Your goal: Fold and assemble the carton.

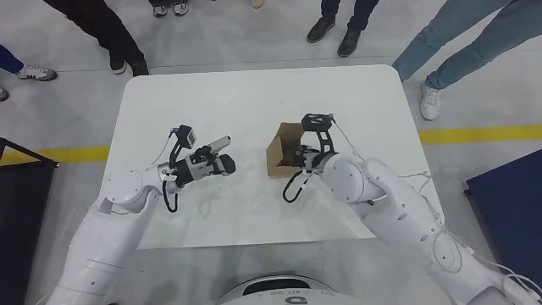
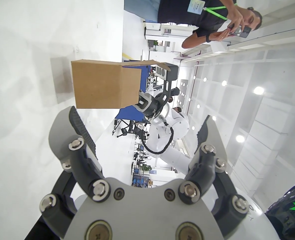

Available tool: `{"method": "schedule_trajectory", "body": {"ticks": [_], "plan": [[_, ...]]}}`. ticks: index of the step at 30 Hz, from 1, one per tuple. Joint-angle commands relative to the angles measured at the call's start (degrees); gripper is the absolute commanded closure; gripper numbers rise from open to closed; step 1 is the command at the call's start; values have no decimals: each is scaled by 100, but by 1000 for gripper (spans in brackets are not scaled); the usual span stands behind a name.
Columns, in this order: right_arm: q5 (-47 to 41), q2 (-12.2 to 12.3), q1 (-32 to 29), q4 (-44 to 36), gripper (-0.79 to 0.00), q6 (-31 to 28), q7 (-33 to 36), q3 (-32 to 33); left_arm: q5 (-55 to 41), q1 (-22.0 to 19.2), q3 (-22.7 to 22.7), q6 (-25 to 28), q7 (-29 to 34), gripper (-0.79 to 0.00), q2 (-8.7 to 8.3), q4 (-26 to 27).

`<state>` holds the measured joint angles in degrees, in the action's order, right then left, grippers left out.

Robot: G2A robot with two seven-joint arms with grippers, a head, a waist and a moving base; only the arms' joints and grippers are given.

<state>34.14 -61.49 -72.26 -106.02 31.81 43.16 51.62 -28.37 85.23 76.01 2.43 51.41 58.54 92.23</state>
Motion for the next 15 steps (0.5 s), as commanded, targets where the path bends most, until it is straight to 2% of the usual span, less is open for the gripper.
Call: {"method": "schedule_trajectory", "body": {"ticks": [1,3,6,10,11,12,13,14,15], "plan": [[-390,11,-165,-16,-456,-142,-122,237,1,-1,0,2,1,-785,0,-1],[-751,26,-337,-31,-536,-357,-269,482,1,-1,0,2,1,-785,0,-1],[-1495,43,-599,-21,-576,-902,-470,887,1,-1,0,2,1,-785,0,-1],[-2593,54,-989,219,-634,-2132,-940,1445,872,-3,23,-353,-163,-785,-56,220],[-2875,54,-1083,316,-785,-2494,-1026,1553,1154,-6,37,-494,-159,-785,-79,303],[-3157,53,-1168,453,-776,-2812,-1031,1635,1506,-29,29,-674,-116,-785,-105,402],[-3339,55,-1221,589,-720,-3139,-1054,1712,1814,-75,10,-838,-73,-785,-125,498],[-3445,54,-1272,742,-699,-3441,-1096,1754,2022,-143,-23,-977,-12,-785,-138,571],[-3532,51,-1305,895,-711,-3687,-1104,1763,2237,-243,-73,-1114,74,-785,-148,612]]}}
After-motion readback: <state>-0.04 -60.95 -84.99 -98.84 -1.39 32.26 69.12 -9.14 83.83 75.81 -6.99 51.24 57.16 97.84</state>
